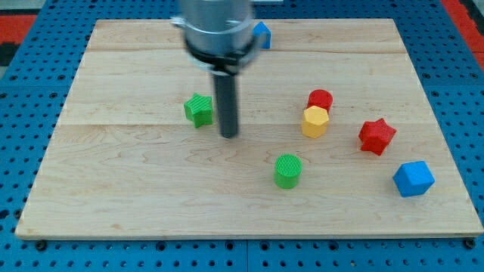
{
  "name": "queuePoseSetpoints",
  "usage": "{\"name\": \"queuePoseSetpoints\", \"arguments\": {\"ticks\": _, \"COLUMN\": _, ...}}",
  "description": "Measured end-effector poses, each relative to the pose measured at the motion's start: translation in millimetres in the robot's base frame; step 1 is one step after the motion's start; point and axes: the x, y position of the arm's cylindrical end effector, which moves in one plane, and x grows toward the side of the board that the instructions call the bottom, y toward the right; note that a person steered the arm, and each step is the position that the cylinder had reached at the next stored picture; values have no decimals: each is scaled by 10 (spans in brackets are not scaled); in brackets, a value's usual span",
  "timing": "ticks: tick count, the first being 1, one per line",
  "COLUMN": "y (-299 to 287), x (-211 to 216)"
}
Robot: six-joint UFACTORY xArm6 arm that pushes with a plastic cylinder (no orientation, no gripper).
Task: Place the green blocks towards the center left
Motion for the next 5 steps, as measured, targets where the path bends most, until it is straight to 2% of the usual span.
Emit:
{"name": "queuePoseSetpoints", "arguments": {"ticks": 1, "y": 897, "x": 396}}
{"name": "queuePoseSetpoints", "arguments": {"ticks": 2, "y": 1110, "x": 693}}
{"name": "queuePoseSetpoints", "arguments": {"ticks": 3, "y": 140, "x": 926}}
{"name": "queuePoseSetpoints", "arguments": {"ticks": 4, "y": 8, "x": 457}}
{"name": "queuePoseSetpoints", "arguments": {"ticks": 5, "y": -433, "x": -127}}
